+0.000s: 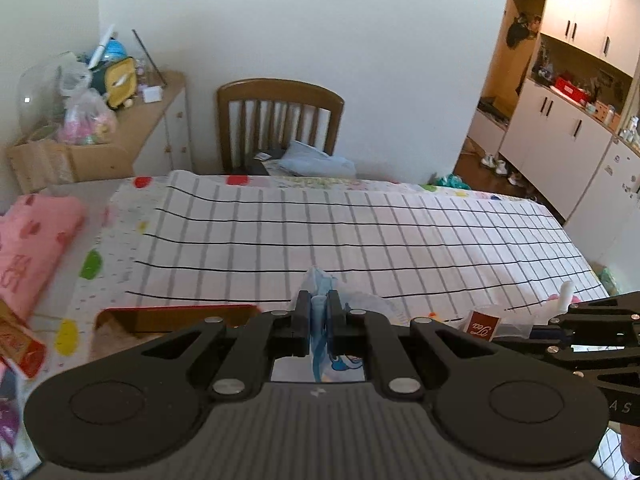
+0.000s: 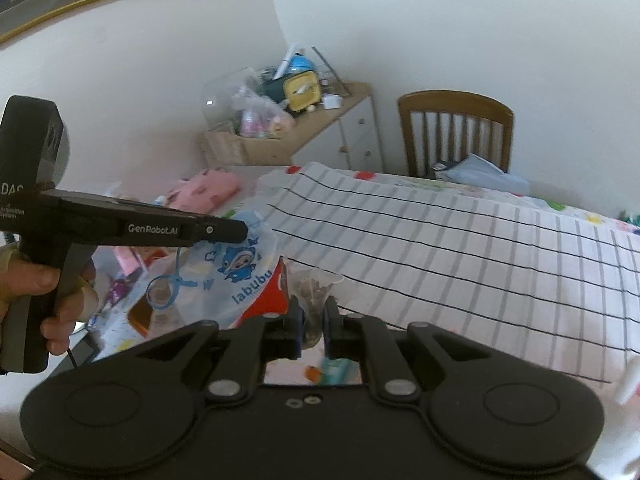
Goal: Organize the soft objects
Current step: 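Carry the tea bag and blue packet over the red tin with both grippers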
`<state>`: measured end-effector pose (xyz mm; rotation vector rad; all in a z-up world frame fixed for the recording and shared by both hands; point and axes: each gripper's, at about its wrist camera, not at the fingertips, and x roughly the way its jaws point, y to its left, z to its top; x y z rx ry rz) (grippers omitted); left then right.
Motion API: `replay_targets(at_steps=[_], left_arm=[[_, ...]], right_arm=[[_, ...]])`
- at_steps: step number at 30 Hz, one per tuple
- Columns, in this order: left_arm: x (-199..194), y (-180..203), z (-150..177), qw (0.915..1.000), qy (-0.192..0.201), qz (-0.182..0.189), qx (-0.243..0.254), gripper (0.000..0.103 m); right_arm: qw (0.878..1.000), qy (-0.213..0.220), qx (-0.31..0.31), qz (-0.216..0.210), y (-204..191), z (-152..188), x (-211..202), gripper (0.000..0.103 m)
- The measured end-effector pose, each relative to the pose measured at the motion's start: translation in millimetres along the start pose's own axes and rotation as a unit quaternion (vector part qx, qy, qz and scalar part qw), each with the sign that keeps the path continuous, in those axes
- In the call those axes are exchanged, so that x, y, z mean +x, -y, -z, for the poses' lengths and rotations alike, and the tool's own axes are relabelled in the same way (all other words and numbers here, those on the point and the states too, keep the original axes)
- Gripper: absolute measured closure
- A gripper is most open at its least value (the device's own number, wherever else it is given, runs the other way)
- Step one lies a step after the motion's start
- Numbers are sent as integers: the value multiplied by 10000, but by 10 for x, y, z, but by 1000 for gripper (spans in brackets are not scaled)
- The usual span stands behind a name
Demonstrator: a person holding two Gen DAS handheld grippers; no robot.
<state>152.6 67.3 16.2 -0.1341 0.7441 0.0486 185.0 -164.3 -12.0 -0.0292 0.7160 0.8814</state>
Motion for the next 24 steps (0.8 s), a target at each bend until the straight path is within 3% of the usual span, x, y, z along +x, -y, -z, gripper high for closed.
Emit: replay_targets(at_steps=[9,16,24], left_arm=[[-144,-524,92,9996,-78,-248,-122,96],[1,-920,230,9980,-271,-527,-207,96],[248,-1210,376,9966,-506,-592,-281,96]], right_arm=[[9995,-99,-186,-248,-475,-111,276,94],[9985,-337,-235,-356,-748,-141,613,94],[9964,-683,-343,-354,-1013,-70,1005,94]])
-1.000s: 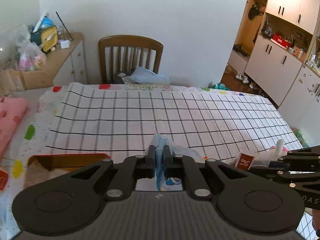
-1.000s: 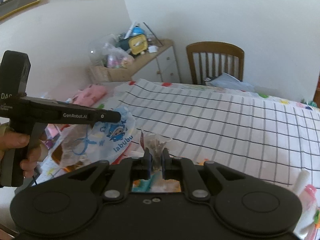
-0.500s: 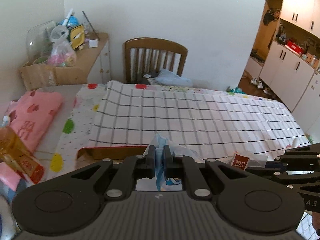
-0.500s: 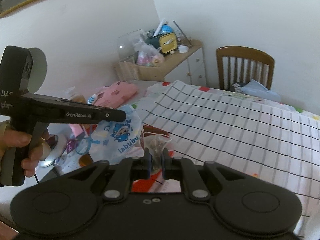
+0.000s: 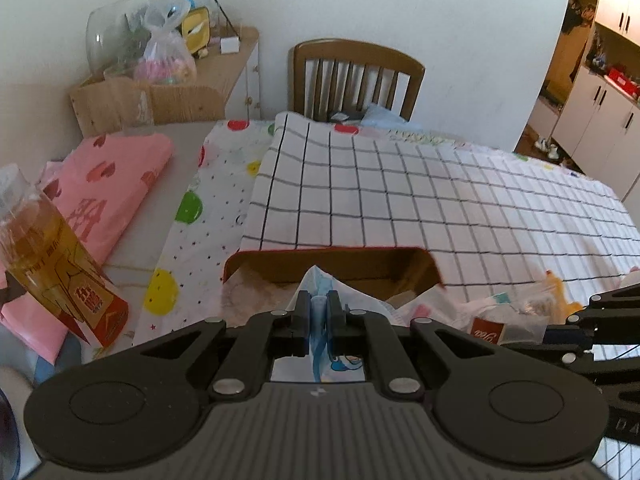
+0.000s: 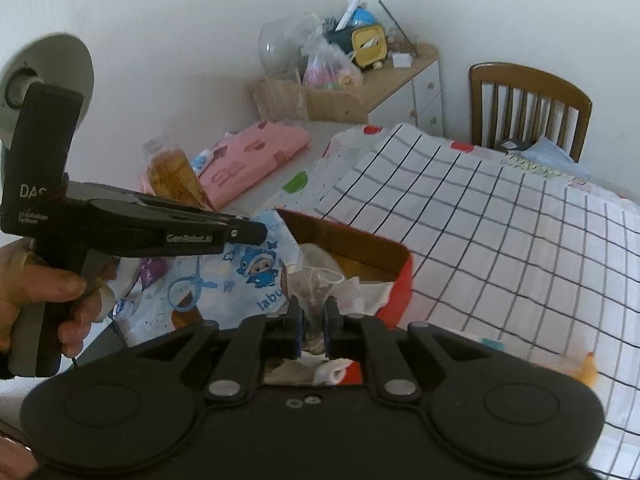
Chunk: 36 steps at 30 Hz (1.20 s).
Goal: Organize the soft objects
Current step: 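Carry the tea bag and blue packet over the red tin with both grippers, then open both grippers to drop the tea bag and blue packet into the tin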
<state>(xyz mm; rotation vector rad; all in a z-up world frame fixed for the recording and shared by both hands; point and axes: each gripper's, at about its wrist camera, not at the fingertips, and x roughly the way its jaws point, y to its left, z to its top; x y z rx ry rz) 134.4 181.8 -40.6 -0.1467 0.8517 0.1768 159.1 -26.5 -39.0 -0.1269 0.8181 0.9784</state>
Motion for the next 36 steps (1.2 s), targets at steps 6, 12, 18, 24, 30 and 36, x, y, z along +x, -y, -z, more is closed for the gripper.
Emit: replay_targets(at_steps=[6,12,18,24,30,36], left_arm=[[182,-72,99,9999,-144,64,17,96],[306,-111,159,9996,-280,76,56,96],[380,-148,194,9992,-369,125,16,96],[411,-177,215,9990,-423,160,-35,94],[400,-196,223,9989,-428,168,-57,81],[331,-207,219,9989,-351,272,-125,27]], right_arm=[[9997,-198,-86,84,-93,0,257,92],[9991,-361,-114,209,-116,24,418,89],[9983,-503,-155,232,-129,42,542,85],[9978,-580,-259,213,-150,66,589,82],[9976,-582,-309,198,-183,68,594,73],[9979,-524,-358,127,-213,78,539,62]])
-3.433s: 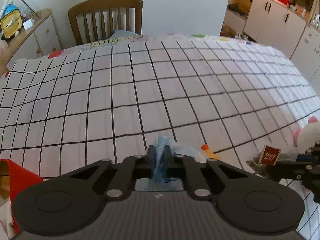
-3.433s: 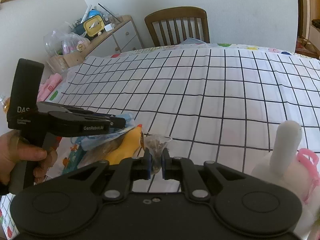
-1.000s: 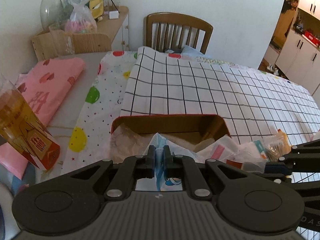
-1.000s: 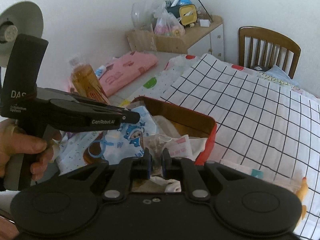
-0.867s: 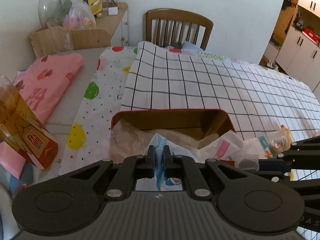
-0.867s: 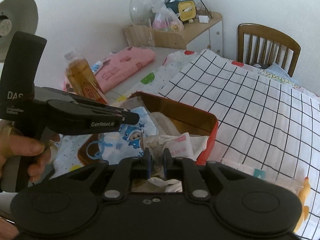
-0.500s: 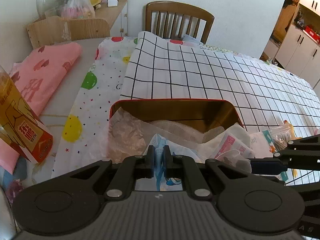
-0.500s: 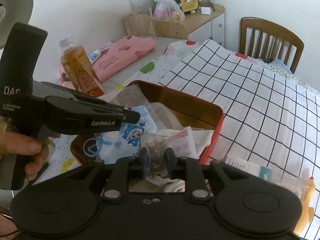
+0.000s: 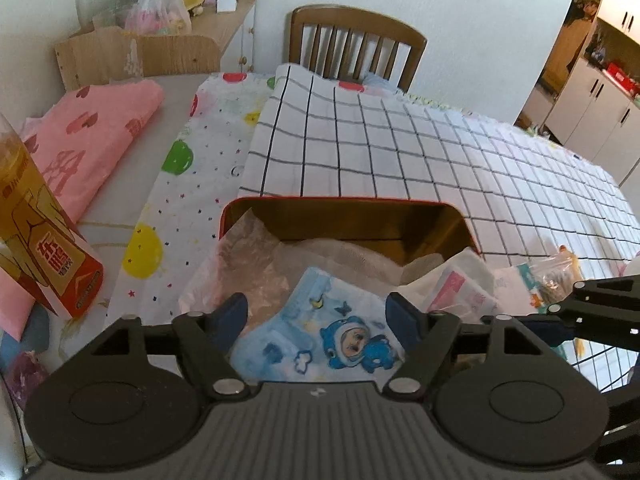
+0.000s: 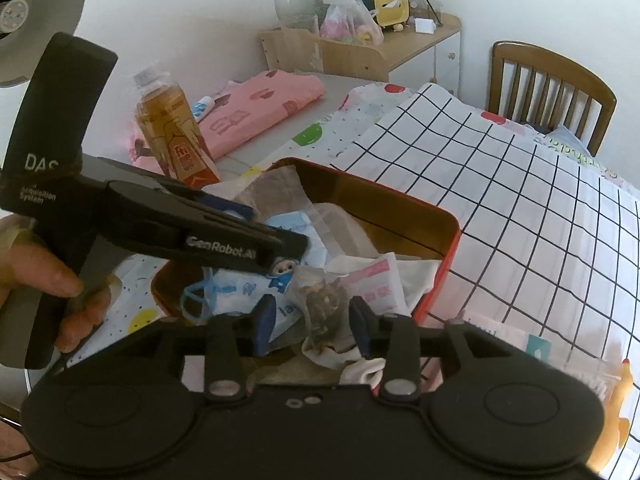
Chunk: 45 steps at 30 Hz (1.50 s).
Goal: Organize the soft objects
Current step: 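Open both grippers to drop the tea bag and blue packet into the tin, then move both grippers from the tin to the cotton swab bag and rubber chicken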
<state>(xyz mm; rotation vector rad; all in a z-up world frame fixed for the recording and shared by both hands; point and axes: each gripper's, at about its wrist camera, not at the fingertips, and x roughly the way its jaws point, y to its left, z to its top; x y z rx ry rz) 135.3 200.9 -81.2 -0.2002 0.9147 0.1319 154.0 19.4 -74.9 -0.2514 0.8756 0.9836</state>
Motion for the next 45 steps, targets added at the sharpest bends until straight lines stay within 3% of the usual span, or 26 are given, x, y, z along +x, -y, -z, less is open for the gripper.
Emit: replay_targets(at_steps=[2,7,24,26,35,40,45], left_arm=[[-32,23,-7,10000,24,-21,53,27],[-157,88,-16,9997,141,-39,180,27],[-636,445,23,9979,576,-24,295,27],[-687,510,32,9975,626,-33,317,23],[-808,858,78,9965,744,33,387,18],[-806,1126,114,9954,795,191,502,14],[-727,1427,142,9945,814,269,600,13]], right_arm=[[10000,24,-9,-24,-8,3,-24,60],[9998,163,-103,-100,-31,19,-139,46],[9971,718,121,-231,164,152,-719,27],[9966,778,146,-243,200,181,-792,24],[9937,1025,354,-299,494,368,-1184,14],[9921,1139,498,-180,725,512,-1400,3],[9897,1204,768,-17,1022,676,-1584,2]])
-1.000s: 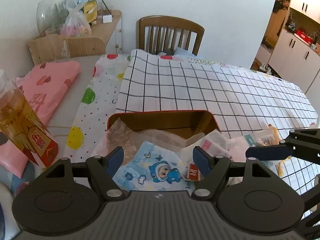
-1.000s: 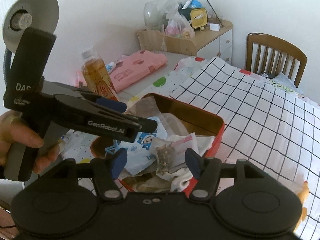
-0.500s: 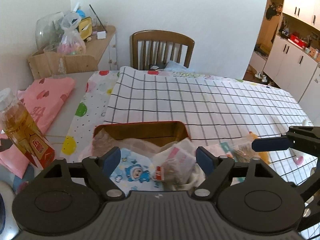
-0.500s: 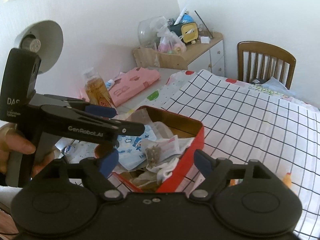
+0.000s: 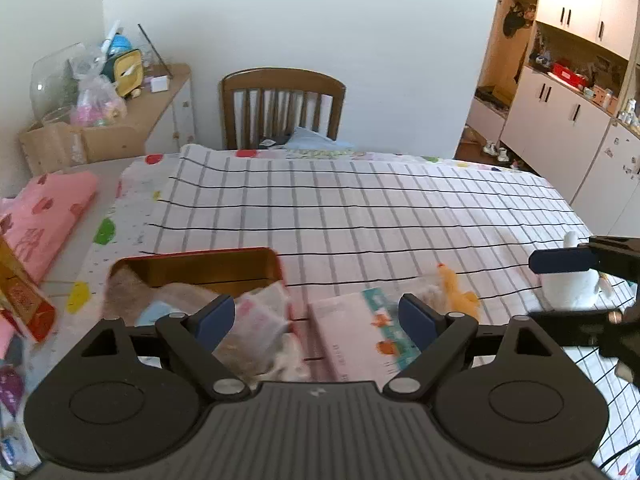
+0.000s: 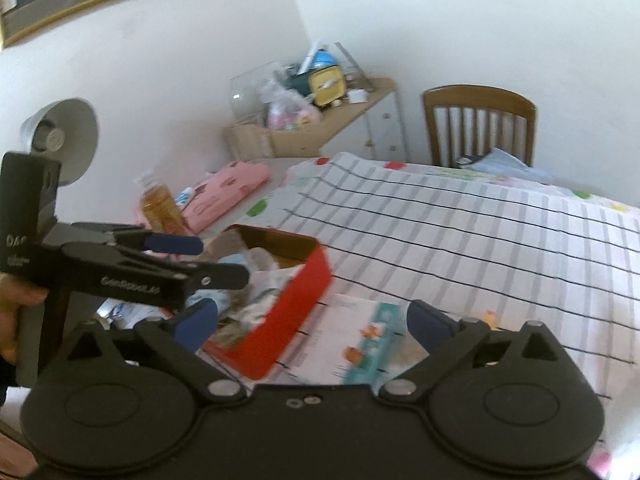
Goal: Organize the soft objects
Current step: 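Move both grippers from the tin to the cotton swab bag and rubber chicken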
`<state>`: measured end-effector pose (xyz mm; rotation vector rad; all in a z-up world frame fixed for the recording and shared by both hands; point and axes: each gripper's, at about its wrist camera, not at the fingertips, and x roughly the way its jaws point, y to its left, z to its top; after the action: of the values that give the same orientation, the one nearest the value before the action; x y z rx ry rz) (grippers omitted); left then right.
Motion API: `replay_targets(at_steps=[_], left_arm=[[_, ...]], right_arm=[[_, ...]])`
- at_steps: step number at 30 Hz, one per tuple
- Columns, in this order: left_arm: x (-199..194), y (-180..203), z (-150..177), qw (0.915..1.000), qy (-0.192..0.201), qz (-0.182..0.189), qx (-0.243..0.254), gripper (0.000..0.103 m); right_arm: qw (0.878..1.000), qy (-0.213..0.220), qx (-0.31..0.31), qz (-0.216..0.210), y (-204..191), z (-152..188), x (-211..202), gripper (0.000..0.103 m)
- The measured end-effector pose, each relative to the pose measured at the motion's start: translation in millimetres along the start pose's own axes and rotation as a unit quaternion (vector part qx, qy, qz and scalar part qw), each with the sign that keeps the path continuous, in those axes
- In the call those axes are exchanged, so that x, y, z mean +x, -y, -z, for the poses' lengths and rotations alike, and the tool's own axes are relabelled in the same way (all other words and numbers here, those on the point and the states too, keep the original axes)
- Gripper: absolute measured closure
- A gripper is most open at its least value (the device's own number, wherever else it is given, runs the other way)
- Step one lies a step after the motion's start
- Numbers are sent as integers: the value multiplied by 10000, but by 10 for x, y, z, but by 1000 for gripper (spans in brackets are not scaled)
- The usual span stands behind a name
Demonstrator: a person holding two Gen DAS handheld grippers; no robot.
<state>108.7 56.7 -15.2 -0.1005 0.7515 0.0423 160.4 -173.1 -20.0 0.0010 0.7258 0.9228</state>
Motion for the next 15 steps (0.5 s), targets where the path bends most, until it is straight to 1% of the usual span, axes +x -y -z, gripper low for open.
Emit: replay_targets(at_steps=[3,7,9,12,15], left_arm=[[81,174,7,10000,21,4,52,12],[212,406,20,9998,3,-115,186,10],[288,527,32,9997,-21,-85,244,5],[402,667,50,9997,-69,51,246,5],[529,795,64,9996,-145,52,245,5]], right_arm=[[9997,56,177,172,209,4,-108,2],[9978,82,480,441,487,-7,-174,2],[9967,47,601,552,615,2,-180,2],[9940,-51,772,769,785,-3,-137,2],[9917,-120,928,880,922,0,-76,2]])
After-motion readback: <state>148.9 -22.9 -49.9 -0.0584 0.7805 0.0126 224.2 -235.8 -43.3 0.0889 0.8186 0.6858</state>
